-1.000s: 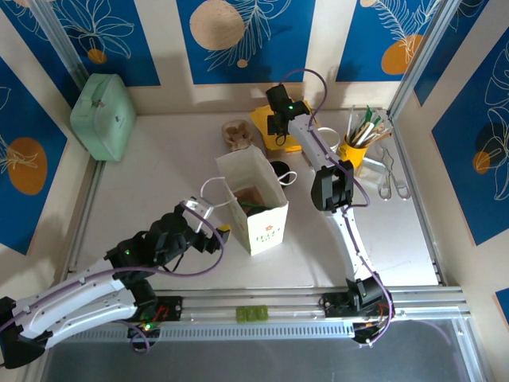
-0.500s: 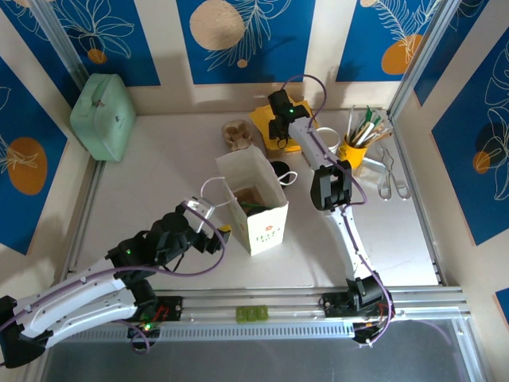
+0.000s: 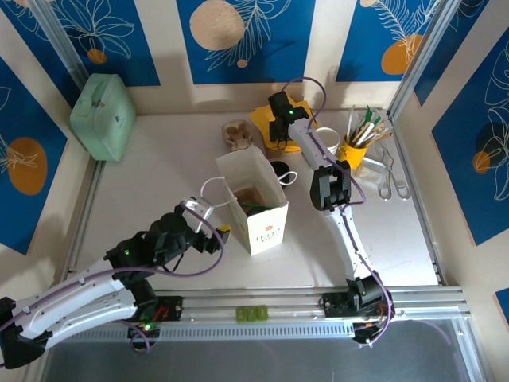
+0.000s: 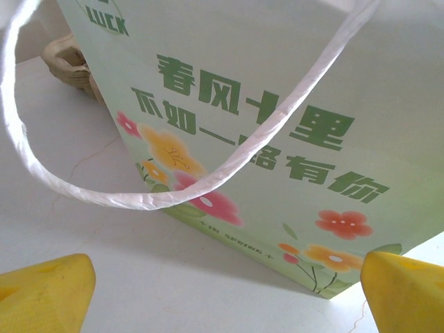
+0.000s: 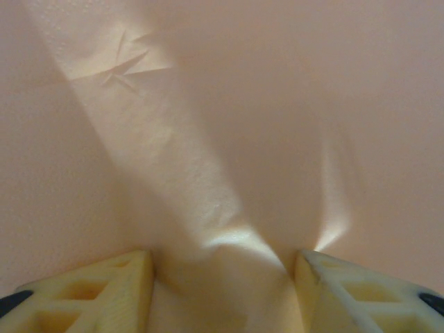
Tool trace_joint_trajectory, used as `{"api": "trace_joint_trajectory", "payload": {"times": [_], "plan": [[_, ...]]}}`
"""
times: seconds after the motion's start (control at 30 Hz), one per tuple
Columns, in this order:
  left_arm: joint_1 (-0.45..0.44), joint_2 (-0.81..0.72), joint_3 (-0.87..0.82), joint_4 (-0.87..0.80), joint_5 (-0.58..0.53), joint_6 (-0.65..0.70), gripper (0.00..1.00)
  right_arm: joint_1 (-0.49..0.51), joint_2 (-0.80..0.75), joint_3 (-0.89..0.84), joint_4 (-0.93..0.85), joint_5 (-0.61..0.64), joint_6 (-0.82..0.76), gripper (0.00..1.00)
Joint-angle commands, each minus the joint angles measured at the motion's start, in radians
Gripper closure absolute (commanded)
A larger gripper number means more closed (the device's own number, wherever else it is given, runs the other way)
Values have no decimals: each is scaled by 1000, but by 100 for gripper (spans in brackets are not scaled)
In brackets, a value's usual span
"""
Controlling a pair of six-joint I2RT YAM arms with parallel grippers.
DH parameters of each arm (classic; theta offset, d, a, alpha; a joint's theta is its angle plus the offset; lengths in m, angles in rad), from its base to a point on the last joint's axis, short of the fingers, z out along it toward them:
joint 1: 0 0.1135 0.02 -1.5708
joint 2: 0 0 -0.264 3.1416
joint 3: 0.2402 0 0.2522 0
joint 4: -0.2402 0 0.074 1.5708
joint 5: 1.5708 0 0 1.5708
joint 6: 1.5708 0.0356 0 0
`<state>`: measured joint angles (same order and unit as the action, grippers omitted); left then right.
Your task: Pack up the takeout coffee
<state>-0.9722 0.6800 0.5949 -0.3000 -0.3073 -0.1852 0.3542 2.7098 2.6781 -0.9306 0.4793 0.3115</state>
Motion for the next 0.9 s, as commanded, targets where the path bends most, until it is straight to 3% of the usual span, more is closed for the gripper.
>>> {"api": "trace_joint_trajectory", "payload": {"times": [0.0,0.3,0.87], "plan": [[-7,-19,5,5,7,-8,2,-8,35,19,-39,-49,12,50],[-7,-22,4,3,8,-10,2,-12,24,45,-47,-83,19,68],[-7,-25,14,-8,8,-14,2,-30,-116,52,-15,-129,28,80]]}}
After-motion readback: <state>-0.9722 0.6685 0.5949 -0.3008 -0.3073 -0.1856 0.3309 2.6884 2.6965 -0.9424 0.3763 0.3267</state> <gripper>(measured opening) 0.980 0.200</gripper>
